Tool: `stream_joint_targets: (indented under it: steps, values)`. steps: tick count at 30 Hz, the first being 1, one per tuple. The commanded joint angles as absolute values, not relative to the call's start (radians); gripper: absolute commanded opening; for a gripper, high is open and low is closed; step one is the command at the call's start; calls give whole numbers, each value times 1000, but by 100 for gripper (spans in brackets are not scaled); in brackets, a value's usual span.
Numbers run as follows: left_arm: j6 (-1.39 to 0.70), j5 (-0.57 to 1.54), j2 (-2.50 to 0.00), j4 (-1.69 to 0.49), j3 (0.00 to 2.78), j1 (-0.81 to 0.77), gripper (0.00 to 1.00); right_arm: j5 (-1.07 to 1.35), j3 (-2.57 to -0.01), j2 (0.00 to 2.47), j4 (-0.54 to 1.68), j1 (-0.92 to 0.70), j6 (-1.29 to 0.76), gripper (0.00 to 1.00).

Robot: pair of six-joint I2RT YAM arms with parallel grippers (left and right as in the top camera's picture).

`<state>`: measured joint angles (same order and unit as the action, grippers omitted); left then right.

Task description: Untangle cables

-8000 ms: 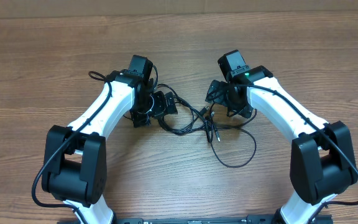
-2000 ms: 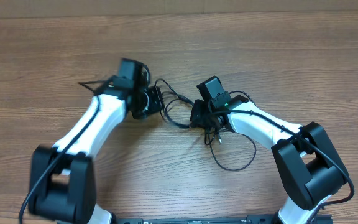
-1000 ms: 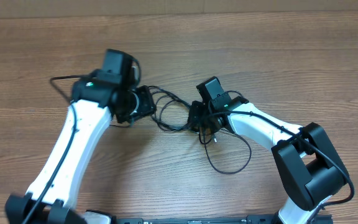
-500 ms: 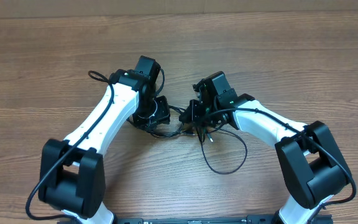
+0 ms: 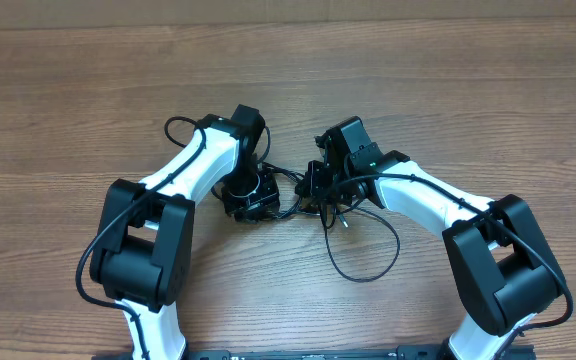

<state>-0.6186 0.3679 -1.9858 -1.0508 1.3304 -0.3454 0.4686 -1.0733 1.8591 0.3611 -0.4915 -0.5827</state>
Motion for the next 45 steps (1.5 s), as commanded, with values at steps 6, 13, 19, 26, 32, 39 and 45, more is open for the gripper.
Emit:
stream_joint_targets:
  steps: [6,13,19,26,32,39,45]
  values:
    - [-811,393,-2008,-976,1328,-347,48,443,-1067,1863,362,-509,-574,4]
    - [-896,387,-2008,-968,1328,-357,42,400,-1067,1863,366,-511,-575,4]
    - [-969,355,-2008,-952,1325,-388,40,400,-1067,1863,372,-511,-575,4]
    - [-978,347,-2008,-912,1304,-415,40,400,-1067,1863,373,-511,-575,4]
    - [-1026,296,-2008,-899,1278,-416,33,400,-1067,1863,373,-511,-575,4]
    - [-978,305,-2006,-885,1272,-410,4,374,-1067,1863,376,-511,-575,4]
    - [-788,389,-1977,-901,1302,-363,4,302,-1067,1863,397,-511,-575,4]
